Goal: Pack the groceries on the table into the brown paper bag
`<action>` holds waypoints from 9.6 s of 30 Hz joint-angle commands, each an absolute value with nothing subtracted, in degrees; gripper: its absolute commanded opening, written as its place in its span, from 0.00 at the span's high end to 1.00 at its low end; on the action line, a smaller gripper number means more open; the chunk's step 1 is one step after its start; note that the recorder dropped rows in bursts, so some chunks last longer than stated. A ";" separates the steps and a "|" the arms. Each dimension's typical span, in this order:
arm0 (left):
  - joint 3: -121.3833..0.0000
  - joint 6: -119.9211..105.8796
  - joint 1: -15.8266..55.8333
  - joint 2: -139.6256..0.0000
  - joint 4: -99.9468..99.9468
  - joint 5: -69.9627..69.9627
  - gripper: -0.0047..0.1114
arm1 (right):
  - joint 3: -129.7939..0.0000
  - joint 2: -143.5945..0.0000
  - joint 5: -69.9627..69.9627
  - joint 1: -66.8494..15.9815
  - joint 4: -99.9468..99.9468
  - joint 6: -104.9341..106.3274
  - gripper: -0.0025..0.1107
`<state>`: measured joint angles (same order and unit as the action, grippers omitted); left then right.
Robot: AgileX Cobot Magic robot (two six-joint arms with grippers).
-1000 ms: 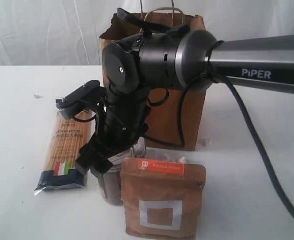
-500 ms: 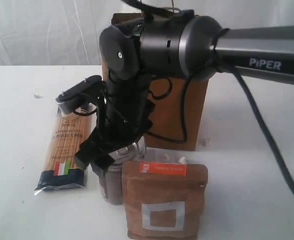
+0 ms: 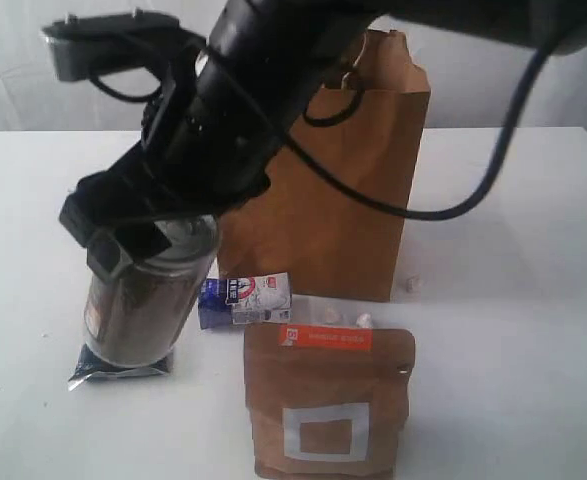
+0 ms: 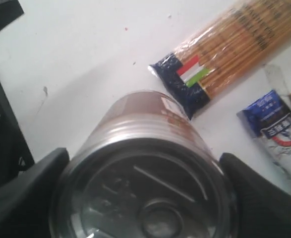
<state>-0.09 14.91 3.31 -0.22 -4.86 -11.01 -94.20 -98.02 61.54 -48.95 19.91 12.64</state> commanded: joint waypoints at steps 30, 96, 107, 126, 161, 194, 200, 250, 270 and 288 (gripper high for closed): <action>0.00 14.95 3.66 0.00 -4.95 -10.72 0.96 | -94.88 -78.67 28.02 -38.10 -41.08 -31.28 0.98; 0.00 14.95 3.66 0.00 -4.95 -10.72 0.96 | -94.53 -95.08 24.89 -33.63 -41.84 -40.65 0.98; 0.00 14.95 3.66 0.00 -4.95 -10.72 0.96 | -94.53 -96.83 28.57 -33.63 -43.41 -40.01 0.98; 0.00 14.95 3.66 0.00 -4.95 -10.72 0.96 | -94.53 -101.31 36.68 -33.63 -46.32 -40.75 0.84; 0.00 14.95 3.66 0.00 -4.95 -10.72 0.96 | -94.53 -105.09 45.51 -33.63 -44.26 -40.75 0.40; 0.00 14.95 3.66 0.00 -4.95 -10.72 0.96 | -94.75 -104.81 48.76 -33.63 -43.34 -34.17 0.20; 0.00 14.95 3.66 0.00 -4.95 -10.72 0.96 | -94.72 -101.35 47.37 -33.63 -43.34 -34.17 0.20; 0.00 14.95 3.66 0.00 -4.95 -10.72 0.96 | -69.84 -76.97 63.63 -22.60 -41.91 -21.08 0.20; 0.00 14.95 3.66 0.00 -4.95 -10.72 0.96 | -45.00 -64.77 62.50 -17.31 -31.85 -19.99 0.56; 0.00 14.95 3.66 0.00 -4.95 -10.72 0.96 | -42.13 -58.82 33.68 9.77 38.32 29.49 0.98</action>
<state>-0.09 14.91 3.31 -0.22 -4.95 -11.01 -46.17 -66.38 41.64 8.29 28.09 19.69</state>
